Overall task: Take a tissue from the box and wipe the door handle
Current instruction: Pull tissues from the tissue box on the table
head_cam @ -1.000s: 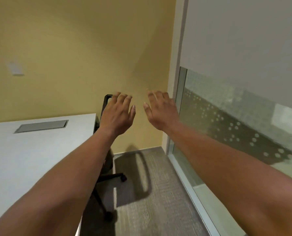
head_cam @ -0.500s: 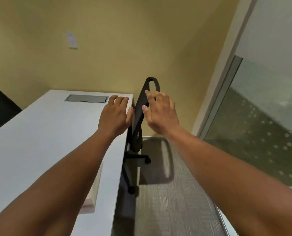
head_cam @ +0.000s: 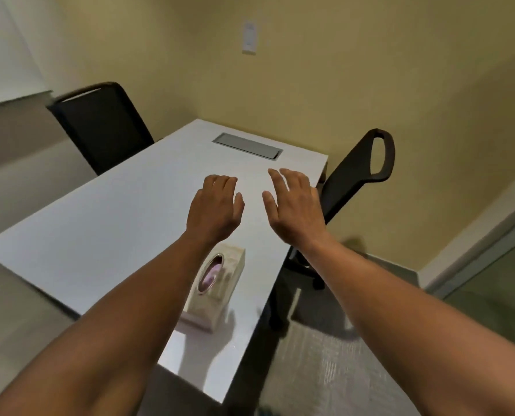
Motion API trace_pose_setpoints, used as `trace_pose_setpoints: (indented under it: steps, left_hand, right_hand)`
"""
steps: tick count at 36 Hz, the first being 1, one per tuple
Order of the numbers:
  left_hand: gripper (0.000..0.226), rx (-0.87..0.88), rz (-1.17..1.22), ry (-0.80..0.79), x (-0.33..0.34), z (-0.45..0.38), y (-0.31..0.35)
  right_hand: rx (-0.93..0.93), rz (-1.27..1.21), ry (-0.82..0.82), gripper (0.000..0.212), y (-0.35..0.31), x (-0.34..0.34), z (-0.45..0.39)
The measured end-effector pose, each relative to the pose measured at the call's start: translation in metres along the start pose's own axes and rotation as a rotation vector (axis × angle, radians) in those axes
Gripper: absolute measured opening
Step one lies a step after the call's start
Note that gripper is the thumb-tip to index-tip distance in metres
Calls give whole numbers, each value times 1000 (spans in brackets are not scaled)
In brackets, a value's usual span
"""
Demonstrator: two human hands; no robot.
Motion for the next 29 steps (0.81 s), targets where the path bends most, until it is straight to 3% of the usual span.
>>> trace_pose_setpoints:
  steps: [11, 18, 29]
  left_hand:
    - [39, -188, -33, -55, 18, 45, -59]
    - [45, -209, -7, -174, 42, 65, -89]
    - [54, -180, 94, -357, 94, 80, -125]
  right_hand:
    - [-141, -88, -95, 50, -31, 64, -12]
    - [-165, -107, -154, 46, -49, 103, -9]
    - [-39, -59, -302, 32, -58, 155, -8]
Point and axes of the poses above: each hand's wrist, its own z-axis away from the middle knuckle, its own x-axis out of the palm, y = z × x, the point moved 3 cm from there along -z, towards the middle knuckle, and after that the axes turned 9 degrees about -z, right-handed, at the moved point
